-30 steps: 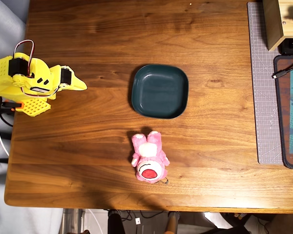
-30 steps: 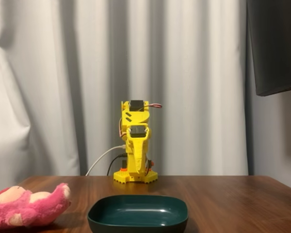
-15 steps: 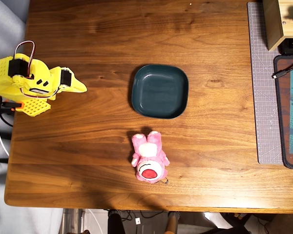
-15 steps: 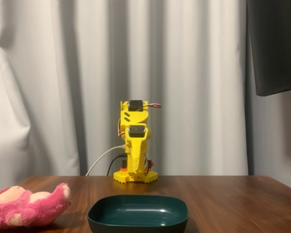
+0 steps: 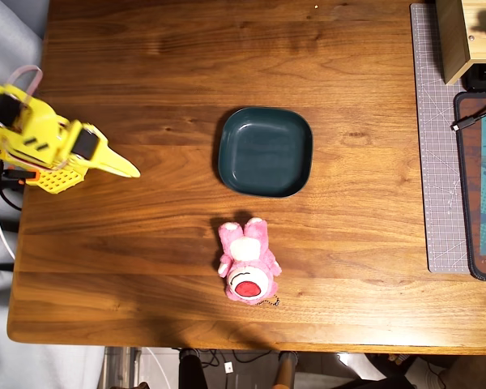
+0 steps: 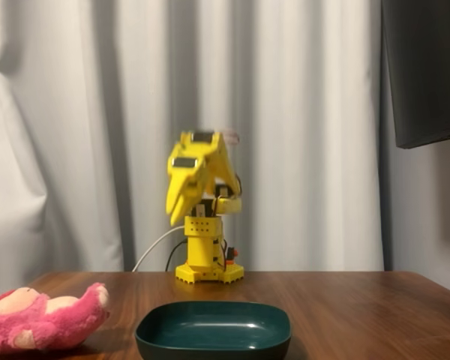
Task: Grasp a strawberry bear and put it in the bin.
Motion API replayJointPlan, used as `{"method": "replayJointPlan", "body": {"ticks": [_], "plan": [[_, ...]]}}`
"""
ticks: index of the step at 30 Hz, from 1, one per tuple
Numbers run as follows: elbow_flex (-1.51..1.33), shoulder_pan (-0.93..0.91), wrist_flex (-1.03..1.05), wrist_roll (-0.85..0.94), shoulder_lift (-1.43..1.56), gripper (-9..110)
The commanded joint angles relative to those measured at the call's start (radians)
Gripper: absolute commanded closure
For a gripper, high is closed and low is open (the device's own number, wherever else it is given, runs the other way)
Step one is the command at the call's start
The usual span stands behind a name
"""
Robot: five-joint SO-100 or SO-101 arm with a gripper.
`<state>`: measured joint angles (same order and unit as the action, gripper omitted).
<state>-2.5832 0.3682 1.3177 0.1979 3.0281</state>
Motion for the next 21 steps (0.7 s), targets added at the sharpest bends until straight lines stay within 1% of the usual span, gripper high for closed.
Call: {"method": "replayJointPlan", "body": {"ticks": [1, 6, 12, 16, 21], "plan": [[0.359, 0.018, 0.075, 0.008, -0.319, 92], [0.666, 0.069, 0.126, 0.008, -0.617, 88], [1.003, 0.138, 0.175, 0.008, -0.982, 73], [1.169, 0.152, 0.19, 0.008, -1.178, 73], [1.295, 0.158, 0.195, 0.008, -1.361, 72]]}}
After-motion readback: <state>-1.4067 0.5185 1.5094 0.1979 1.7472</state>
